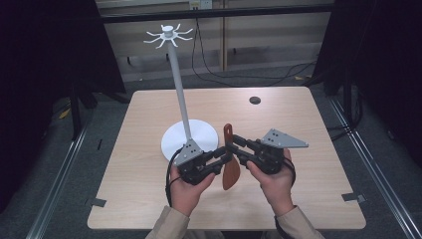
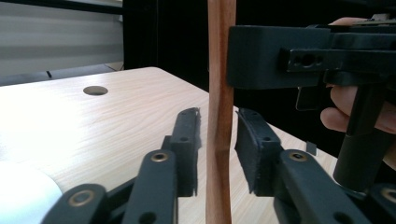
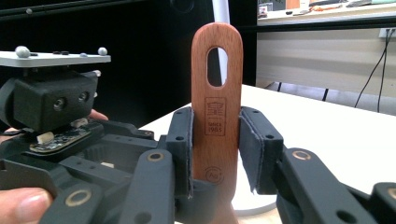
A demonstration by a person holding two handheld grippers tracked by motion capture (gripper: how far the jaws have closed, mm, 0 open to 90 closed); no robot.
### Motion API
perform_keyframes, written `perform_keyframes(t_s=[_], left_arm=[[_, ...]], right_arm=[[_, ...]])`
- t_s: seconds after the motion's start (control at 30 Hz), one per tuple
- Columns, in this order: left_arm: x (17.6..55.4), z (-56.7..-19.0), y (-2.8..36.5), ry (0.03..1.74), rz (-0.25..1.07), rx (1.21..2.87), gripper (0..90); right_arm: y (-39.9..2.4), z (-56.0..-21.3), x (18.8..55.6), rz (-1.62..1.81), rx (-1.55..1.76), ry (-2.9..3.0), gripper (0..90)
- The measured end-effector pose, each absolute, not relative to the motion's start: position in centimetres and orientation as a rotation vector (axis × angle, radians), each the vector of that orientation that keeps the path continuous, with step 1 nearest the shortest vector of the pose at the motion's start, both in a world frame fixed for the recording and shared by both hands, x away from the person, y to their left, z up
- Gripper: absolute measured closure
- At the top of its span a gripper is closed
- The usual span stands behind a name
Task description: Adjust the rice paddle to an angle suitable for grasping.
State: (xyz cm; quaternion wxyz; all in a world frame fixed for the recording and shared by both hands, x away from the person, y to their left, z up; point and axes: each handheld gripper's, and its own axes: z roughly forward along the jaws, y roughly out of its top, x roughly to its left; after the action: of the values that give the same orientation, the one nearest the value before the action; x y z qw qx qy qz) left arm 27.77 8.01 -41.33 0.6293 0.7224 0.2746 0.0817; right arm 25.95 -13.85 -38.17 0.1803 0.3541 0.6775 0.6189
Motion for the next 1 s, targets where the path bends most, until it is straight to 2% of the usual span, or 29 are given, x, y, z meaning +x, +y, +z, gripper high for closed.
perform_keyframes(t_s=[0.07,0.1,0.23,0.3,0.37,0.43,0.53,0.63,0.67,0.7,0.9,1.0], left_arm=[[27.8,-41.2,8.0,0.635,0.196,1.662,75.0],[27.8,-41.2,8.0,0.631,0.188,1.655,80.4],[27.7,-40.9,8.1,0.624,0.223,1.690,82.7],[27.6,-40.8,8.5,0.635,0.252,1.690,82.8],[27.6,-40.6,8.6,0.647,0.268,1.690,82.8],[27.8,-40.4,9.0,0.636,0.264,1.696,82.8],[27.8,-40.1,9.3,0.635,0.266,1.682,82.8],[27.9,-39.9,9.5,0.645,0.271,1.682,82.8],[27.9,-39.8,9.6,0.641,0.273,1.686,82.8],[28.0,-39.8,9.7,0.638,0.280,1.691,82.8],[28.2,-39.4,10.0,0.649,0.271,1.687,82.8],[28.3,-39.2,10.0,0.646,0.269,1.681,82.8]], right_arm=[[-13.7,-38.2,25.9,1.752,0.999,1.916,67.2],[-13.5,-38.1,25.9,1.746,0.988,1.920,67.1],[-13.4,-38.1,25.8,1.740,0.991,1.928,68.2],[-13.7,-38.0,25.8,1.744,0.972,1.934,78.9],[-14.0,-38.0,25.8,1.759,0.977,1.929,71.0],[-14.3,-38.1,25.8,1.731,0.971,1.928,68.8],[-14.9,-38.4,25.6,1.698,0.972,1.919,57.4],[-15.7,-39.1,25.6,1.666,0.994,1.927,50.8],[-16.2,-39.8,25.5,1.638,1.006,1.937,44.4],[-16.2,-39.8,25.5,1.638,1.006,1.937,44.4],[-17.8,-41.9,25.0,1.546,1.051,1.961,28.2],[-18.4,-42.7,24.7,1.508,1.054,1.972,23.5]])
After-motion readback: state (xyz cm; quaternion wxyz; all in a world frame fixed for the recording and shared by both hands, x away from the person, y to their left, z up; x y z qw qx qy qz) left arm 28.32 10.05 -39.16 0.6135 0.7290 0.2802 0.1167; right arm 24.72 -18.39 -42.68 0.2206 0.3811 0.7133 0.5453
